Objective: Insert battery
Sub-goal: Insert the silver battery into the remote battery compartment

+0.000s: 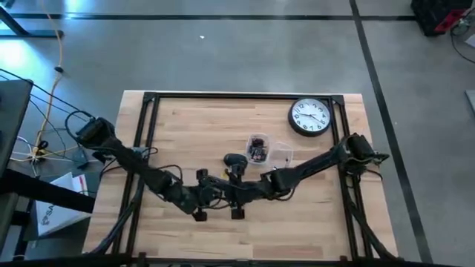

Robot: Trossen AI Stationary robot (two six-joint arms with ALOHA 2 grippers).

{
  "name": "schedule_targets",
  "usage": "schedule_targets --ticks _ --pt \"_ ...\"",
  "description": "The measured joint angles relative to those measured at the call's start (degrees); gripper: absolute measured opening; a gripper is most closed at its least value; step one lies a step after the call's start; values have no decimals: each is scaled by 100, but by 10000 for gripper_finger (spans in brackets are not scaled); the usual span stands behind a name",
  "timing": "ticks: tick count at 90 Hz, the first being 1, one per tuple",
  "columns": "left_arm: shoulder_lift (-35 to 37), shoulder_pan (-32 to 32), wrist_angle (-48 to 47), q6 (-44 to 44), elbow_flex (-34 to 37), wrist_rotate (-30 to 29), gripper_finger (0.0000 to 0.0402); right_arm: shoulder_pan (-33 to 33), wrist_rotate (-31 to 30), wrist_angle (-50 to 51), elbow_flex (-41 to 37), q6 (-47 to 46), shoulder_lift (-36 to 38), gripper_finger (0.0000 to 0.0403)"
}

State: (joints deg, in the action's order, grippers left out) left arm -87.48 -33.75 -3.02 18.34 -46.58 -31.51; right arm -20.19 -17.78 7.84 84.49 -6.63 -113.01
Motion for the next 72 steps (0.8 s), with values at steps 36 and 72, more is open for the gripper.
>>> schedule_targets --ticks 36,72 --pt "-102 47 241 34 -14 -70 14 -4 150 -260 9 -43 -154 123" --pt "-94 27 262 -59 -14 -53 14 -6 175 -205 7 -44 -209 59"
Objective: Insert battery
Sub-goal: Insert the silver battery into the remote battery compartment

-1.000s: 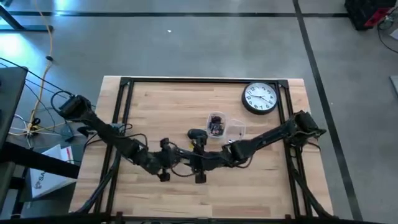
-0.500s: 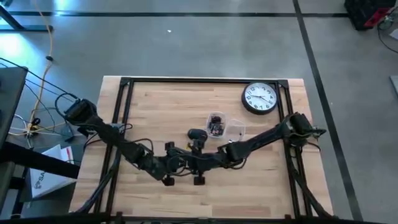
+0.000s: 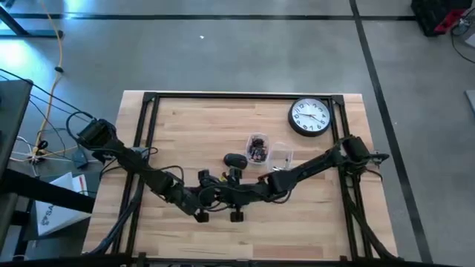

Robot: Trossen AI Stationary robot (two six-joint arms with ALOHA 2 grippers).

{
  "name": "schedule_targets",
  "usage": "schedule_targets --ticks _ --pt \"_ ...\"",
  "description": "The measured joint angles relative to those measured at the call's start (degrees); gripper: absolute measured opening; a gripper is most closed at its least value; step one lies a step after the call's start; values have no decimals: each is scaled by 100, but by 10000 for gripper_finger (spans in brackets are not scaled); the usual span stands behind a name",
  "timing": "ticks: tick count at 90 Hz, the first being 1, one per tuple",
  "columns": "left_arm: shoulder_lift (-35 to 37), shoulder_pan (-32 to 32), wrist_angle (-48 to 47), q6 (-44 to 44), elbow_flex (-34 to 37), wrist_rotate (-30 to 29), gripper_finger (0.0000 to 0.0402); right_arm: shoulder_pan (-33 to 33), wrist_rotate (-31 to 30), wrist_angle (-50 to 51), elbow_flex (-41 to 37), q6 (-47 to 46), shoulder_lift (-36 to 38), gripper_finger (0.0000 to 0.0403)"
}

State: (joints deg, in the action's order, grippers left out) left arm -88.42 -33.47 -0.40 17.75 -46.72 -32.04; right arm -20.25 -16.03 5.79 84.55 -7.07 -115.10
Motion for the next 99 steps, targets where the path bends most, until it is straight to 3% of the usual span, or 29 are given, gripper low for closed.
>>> schedule_targets --ticks 26,45,73,99 --pt "4 -12 -141 16 0 147 15 2 -5 -33 4 -76 -1 8" --pt "28 -170 -162 -130 0 -137 33 0 -74 -55 13 -349 -1 3" --pt "546 -530 -755 -169 4 -848 79 -194 -1117 -161 -96 -851 6 1" --pt "1262 -1034 -2298 1158 163 -1886 117 -402 -1481 -2450 -1330 -1097 -52 0"
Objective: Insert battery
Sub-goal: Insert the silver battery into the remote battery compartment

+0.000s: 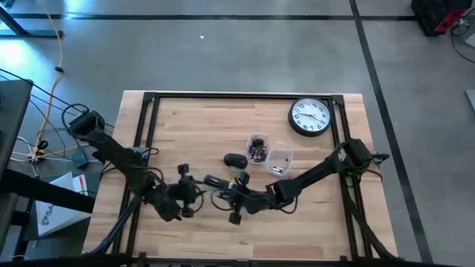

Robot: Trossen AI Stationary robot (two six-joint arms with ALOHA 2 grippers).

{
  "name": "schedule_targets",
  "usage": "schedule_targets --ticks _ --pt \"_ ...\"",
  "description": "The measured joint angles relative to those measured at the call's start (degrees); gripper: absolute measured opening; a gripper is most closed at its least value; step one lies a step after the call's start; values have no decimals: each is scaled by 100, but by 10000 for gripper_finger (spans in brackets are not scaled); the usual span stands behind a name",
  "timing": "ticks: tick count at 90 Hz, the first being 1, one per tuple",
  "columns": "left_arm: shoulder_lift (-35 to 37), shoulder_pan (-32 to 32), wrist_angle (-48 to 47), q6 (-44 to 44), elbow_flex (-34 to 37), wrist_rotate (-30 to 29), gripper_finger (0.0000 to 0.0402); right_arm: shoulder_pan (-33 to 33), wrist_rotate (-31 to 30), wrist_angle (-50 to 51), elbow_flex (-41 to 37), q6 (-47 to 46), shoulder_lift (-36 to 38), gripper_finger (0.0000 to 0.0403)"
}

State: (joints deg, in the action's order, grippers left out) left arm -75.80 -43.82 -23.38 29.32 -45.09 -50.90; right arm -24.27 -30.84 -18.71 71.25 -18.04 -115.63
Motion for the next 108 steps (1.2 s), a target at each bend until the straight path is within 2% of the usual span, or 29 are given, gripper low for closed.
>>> schedule_targets --ticks 10,21,35,46,72,82,92,108 --pt "246 -197 72 734 512 -383 129 17 -398 -760 -448 93 -31 0" --pt "456 -253 602 1375 1206 -461 146 109 -406 -1256 -663 199 -149 0" --pt "495 -120 1946 1412 2040 -282 162 225 -61 -1606 -577 183 -586 0" --pt "491 -31 2747 1380 2500 -92 163 289 -118 -1820 -399 295 -831 0" --pt "473 132 4040 1153 3132 93 163 474 -302 -1790 -133 440 -1250 0" --pt "456 185 4168 1146 3208 141 163 475 -367 -1815 9 810 -1373 0" --pt "445 212 4175 1119 3219 151 163 459 -678 -1760 67 990 -1477 0" --pt "445 234 4225 1094 3219 148 163 479 -712 -1707 74 1103 -1480 0"
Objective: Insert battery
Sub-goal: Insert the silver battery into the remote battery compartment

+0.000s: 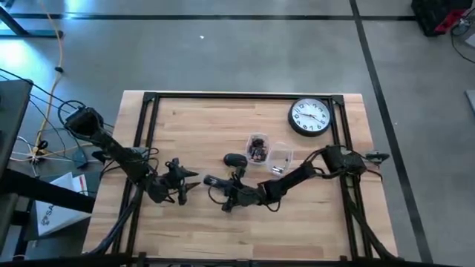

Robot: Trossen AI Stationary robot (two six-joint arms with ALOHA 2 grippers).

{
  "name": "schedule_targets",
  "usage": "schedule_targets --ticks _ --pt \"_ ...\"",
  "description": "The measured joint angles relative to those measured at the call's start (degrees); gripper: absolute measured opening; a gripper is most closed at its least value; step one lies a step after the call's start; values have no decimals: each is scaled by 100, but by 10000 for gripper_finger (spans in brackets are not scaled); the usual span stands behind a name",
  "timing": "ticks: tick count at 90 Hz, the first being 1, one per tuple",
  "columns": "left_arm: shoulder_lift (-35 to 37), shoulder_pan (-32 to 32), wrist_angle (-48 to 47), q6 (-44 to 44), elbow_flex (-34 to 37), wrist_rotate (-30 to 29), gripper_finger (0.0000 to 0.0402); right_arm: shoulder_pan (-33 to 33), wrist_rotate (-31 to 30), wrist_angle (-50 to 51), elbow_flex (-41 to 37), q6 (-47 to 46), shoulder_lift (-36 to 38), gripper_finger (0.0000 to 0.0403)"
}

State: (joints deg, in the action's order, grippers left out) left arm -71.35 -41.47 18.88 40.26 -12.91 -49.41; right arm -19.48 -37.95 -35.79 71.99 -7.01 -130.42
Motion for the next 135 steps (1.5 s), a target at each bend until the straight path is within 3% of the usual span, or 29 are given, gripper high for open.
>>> schedule_targets --ticks 64,109,135 --pt "0 0 76 -43 0 -19 163 125 398 214 -4 -214 -84 1" --pt "0 0 76 -40 0 -19 163 203 476 330 -4 -601 -79 60" --pt "0 0 76 -40 -1 -21 163 176 498 164 -7 -453 -64 69"
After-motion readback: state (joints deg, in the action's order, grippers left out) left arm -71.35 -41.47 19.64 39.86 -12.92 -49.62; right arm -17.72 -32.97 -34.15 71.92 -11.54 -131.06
